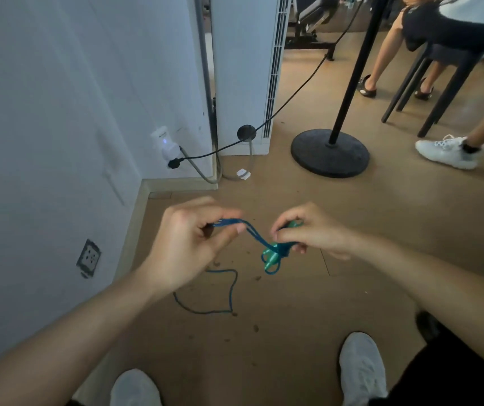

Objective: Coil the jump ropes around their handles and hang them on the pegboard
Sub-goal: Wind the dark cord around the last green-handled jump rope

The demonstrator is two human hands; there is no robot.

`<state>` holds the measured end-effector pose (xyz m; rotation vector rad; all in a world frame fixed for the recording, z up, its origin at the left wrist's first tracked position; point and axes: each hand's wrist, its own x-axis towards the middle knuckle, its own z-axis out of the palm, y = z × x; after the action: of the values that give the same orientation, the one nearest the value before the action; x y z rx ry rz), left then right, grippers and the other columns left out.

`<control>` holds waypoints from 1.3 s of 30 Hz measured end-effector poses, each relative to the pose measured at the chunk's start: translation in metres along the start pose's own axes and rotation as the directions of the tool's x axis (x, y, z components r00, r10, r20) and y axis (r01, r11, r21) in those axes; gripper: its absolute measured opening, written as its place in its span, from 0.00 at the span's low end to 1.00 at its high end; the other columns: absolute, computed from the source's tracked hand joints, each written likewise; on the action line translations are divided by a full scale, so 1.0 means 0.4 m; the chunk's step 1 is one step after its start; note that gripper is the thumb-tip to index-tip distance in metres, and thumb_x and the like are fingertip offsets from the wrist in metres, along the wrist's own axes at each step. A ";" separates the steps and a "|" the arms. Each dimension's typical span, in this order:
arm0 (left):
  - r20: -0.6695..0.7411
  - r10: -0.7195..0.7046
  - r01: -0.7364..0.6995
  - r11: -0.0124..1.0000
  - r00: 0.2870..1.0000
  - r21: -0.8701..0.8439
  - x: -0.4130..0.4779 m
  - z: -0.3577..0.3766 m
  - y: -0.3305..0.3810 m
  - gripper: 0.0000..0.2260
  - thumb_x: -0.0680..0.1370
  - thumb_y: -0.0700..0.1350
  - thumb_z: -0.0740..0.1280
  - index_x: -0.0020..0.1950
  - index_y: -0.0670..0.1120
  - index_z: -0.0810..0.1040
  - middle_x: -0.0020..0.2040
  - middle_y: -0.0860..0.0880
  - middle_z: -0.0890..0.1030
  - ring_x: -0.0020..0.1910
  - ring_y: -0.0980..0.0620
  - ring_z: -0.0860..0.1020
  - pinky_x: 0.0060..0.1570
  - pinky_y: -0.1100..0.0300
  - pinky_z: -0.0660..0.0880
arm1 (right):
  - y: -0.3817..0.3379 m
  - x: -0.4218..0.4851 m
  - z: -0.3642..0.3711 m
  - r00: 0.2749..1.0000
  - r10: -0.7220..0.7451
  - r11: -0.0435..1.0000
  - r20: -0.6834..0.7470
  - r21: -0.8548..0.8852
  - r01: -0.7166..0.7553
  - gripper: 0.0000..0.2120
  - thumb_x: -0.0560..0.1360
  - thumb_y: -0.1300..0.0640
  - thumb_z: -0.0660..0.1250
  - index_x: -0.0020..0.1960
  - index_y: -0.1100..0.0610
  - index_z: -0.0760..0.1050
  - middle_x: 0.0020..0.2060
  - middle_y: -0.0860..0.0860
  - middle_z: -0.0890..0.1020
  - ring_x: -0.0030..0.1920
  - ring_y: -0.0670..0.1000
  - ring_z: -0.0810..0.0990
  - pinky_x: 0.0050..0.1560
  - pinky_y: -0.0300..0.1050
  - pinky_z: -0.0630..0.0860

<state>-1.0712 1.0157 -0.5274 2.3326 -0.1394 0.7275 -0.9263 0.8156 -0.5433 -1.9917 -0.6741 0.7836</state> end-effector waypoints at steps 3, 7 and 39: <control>-0.038 -0.063 0.060 0.997 0.997 -0.056 0.013 0.003 -0.018 0.05 0.74 0.45 0.77 0.49 0.47 0.87 0.38 0.49 0.82 0.30 0.49 0.72 0.33 0.59 0.69 | -0.018 -0.019 0.006 0.994 -0.002 1.000 0.110 -0.029 0.005 0.10 0.69 0.52 0.78 0.42 0.59 0.84 0.31 0.53 0.81 0.30 0.49 0.74 0.28 0.42 0.69; -0.054 -0.113 0.109 0.991 0.992 -0.074 0.023 0.017 -0.041 0.06 0.73 0.47 0.77 0.48 0.48 0.87 0.36 0.50 0.81 0.29 0.54 0.68 0.33 0.62 0.68 | -0.042 -0.035 0.011 0.981 -0.039 0.998 0.191 -0.040 0.047 0.12 0.69 0.55 0.79 0.43 0.63 0.82 0.29 0.51 0.80 0.27 0.47 0.72 0.25 0.40 0.66; 0.325 -0.160 0.185 0.982 0.932 -0.047 -0.083 0.122 -0.028 0.05 0.77 0.45 0.72 0.51 0.55 0.83 0.39 0.59 0.82 0.31 0.58 0.78 0.37 0.66 0.76 | -0.057 -0.019 -0.038 0.968 0.121 0.641 -0.220 0.762 0.093 0.07 0.79 0.59 0.67 0.53 0.62 0.80 0.39 0.54 0.81 0.33 0.47 0.74 0.33 0.37 0.76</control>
<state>-1.0732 0.9899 -0.5814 2.3368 -0.1011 0.2474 -0.9237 0.8130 -0.5152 -1.2531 -0.1062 0.6520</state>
